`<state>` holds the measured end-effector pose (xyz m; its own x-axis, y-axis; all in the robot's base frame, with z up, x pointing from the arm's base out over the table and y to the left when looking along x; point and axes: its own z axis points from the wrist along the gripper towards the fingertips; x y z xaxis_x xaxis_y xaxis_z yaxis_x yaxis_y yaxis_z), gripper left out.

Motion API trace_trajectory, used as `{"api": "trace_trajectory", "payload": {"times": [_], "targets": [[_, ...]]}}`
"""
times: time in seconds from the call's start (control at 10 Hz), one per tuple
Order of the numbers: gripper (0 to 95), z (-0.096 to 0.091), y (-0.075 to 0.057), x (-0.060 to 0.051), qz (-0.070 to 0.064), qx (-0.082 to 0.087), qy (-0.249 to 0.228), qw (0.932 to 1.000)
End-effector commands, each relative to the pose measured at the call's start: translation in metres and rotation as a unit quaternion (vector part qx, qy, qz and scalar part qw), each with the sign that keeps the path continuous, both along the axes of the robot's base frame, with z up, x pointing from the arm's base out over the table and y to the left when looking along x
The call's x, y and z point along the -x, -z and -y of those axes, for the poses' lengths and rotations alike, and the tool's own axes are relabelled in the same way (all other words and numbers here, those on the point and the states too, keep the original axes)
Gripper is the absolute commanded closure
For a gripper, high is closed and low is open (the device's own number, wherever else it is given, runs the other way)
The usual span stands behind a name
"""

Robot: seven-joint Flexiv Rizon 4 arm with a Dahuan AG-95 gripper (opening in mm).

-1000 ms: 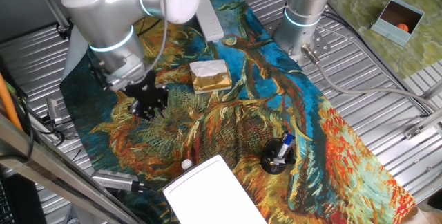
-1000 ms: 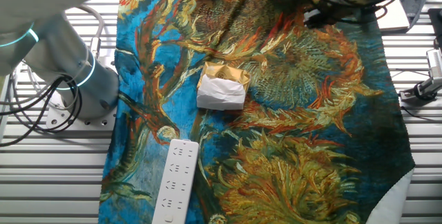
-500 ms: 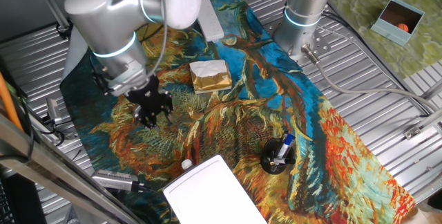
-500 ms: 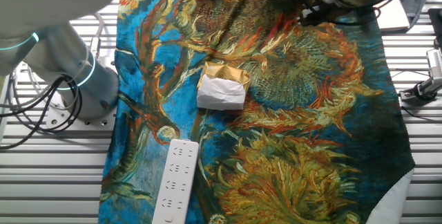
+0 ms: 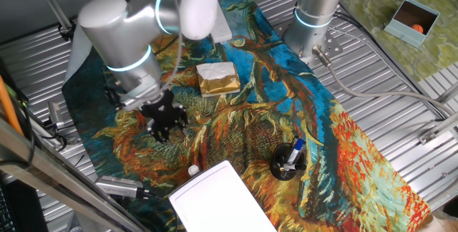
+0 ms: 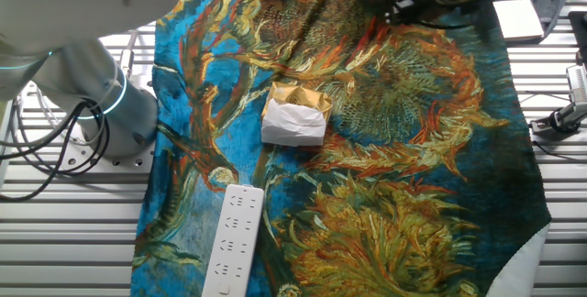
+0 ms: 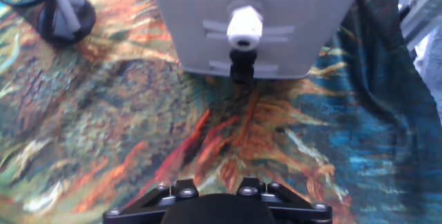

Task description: Grasp the handle and open the drawer

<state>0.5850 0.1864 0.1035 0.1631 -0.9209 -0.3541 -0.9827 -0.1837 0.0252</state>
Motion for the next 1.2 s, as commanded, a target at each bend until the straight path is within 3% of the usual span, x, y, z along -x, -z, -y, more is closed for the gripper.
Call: {"api": "trace_trajectory", "payload": {"times": [0.1, 0.6, 1.2], "targets": [[57.0, -0.009, 0.002, 0.001, -0.002, -0.006, 0.004, 1.0000], [57.0, -0.030, 0.009, 0.000, -0.003, -0.023, 0.017, 0.9996], [57.0, -0.043, 0.013, 0.001, -0.003, -0.035, 0.026, 0.9991]]}}
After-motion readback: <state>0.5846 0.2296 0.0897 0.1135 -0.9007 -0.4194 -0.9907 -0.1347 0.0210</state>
